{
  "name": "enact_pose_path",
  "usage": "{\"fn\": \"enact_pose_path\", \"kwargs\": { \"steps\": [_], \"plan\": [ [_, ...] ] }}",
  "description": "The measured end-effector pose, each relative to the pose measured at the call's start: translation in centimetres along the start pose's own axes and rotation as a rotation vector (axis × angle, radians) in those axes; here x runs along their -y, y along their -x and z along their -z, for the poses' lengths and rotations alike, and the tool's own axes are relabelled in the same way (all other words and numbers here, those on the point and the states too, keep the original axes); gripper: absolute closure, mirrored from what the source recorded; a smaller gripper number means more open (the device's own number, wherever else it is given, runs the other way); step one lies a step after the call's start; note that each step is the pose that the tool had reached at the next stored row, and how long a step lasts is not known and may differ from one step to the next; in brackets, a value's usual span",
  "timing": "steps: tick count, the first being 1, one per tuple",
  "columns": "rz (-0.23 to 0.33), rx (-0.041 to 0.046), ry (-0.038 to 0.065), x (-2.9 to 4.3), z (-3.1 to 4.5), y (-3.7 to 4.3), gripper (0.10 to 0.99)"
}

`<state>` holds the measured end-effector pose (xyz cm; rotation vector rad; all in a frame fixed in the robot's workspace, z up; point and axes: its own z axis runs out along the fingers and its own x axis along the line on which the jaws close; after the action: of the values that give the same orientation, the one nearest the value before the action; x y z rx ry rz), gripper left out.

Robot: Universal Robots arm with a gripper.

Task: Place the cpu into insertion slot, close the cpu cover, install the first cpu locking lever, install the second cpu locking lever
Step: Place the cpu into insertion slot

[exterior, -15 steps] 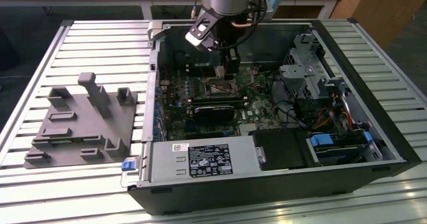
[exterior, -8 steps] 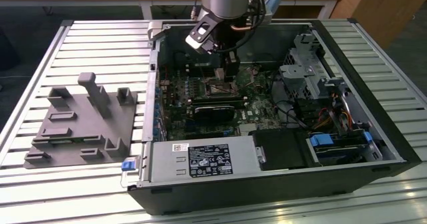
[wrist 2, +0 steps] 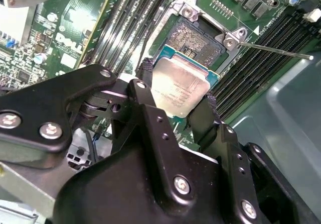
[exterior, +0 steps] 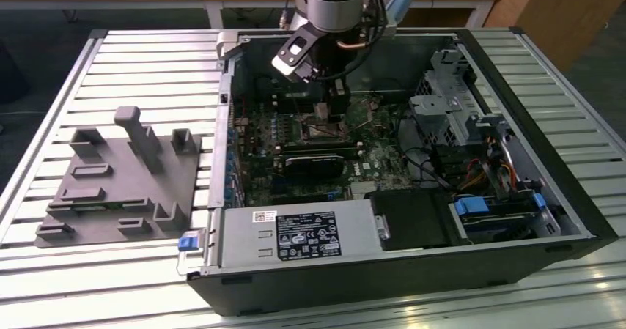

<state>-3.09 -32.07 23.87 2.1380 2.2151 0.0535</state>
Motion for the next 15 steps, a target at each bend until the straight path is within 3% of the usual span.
{"fn": "enact_pose_path", "kwargs": {
  "steps": [15],
  "plan": [
    [-0.033,0.0022,-0.001,0.56,-1.82,-0.38,0.549]
  ]
}}
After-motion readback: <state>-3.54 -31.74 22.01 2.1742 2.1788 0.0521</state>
